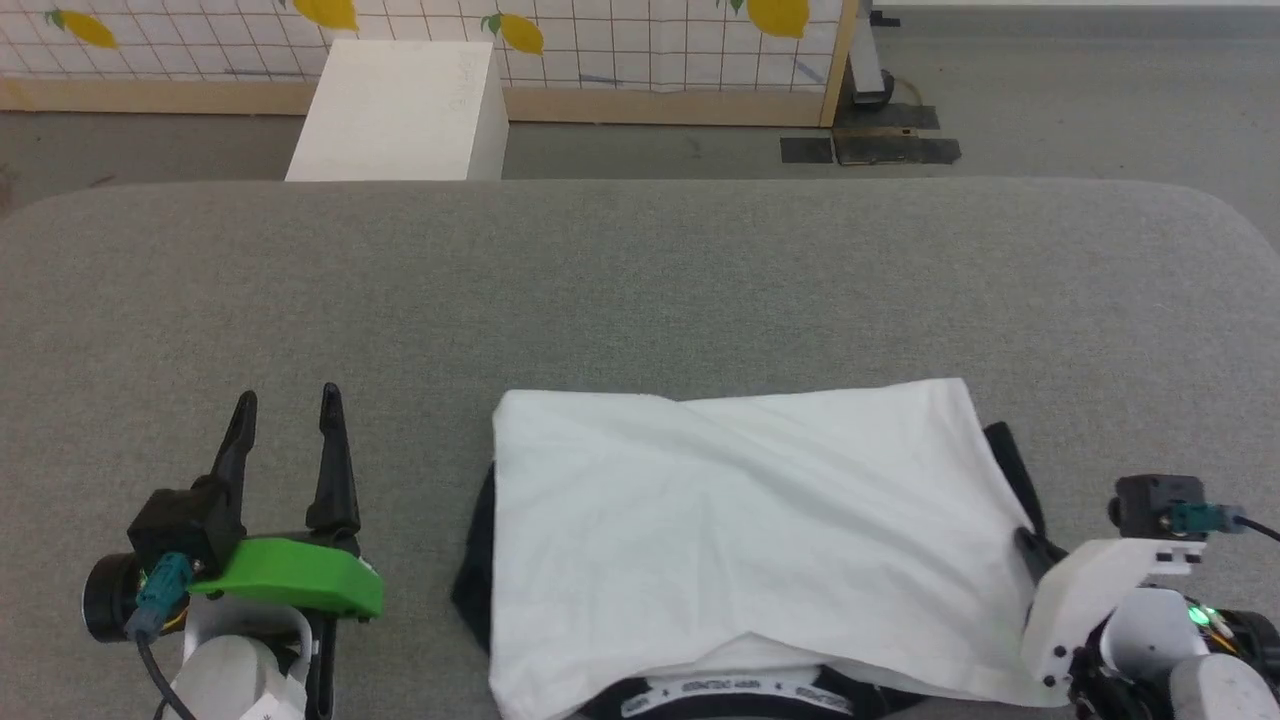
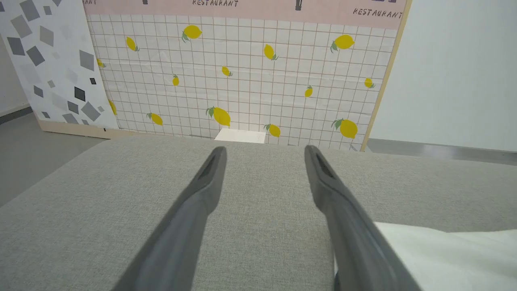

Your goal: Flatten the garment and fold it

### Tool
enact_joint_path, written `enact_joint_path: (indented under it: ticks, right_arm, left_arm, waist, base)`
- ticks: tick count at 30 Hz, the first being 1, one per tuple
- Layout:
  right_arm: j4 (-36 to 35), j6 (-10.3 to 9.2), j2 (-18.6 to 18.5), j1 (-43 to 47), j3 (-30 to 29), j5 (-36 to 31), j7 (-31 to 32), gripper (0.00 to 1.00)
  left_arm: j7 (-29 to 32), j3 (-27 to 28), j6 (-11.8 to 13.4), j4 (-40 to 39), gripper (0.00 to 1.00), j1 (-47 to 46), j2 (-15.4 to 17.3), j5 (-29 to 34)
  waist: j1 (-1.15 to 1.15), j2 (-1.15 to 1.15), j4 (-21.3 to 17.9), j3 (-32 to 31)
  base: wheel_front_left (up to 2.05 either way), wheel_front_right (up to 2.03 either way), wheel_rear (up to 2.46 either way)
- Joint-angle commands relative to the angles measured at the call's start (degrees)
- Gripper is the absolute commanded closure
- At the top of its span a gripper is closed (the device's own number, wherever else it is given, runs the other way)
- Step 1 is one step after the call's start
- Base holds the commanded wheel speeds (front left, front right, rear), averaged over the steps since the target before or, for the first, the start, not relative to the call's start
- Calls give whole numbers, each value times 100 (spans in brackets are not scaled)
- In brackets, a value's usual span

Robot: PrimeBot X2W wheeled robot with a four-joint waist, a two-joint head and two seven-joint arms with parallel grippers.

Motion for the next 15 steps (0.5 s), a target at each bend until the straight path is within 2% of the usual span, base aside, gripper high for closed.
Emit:
enact_joint_path:
  ticks: [1,4,7,11,15]
  right_arm:
    - [-125,-9,-19,111,-168,-156,-3,100]
    - [-408,-9,-19,278,-501,-394,94,100]
    - [-685,-9,-19,418,-544,-324,209,100]
    - [-1337,-9,-19,571,-130,-49,352,100]
    - [-2170,-9,-19,602,672,298,525,100]
  left_arm:
    - [-27,29,-35,22,0,45,-50,52]
    - [-27,45,-76,47,0,84,-88,82]
    - [-27,57,-111,74,0,107,-113,105]
    - [-27,74,-154,94,0,121,-130,138]
    - [-27,85,-188,107,0,104,-152,159]
  waist:
    - [0,64,3,-11]
    - [0,64,9,-25]
    - [0,64,15,-30]
    - [0,64,20,-31]
    - [0,64,35,-6]
  base:
    - [0,0,0]
    - [0,0,0]
    - [0,0,0]
    - [0,0,0]
    - [0,0,0]
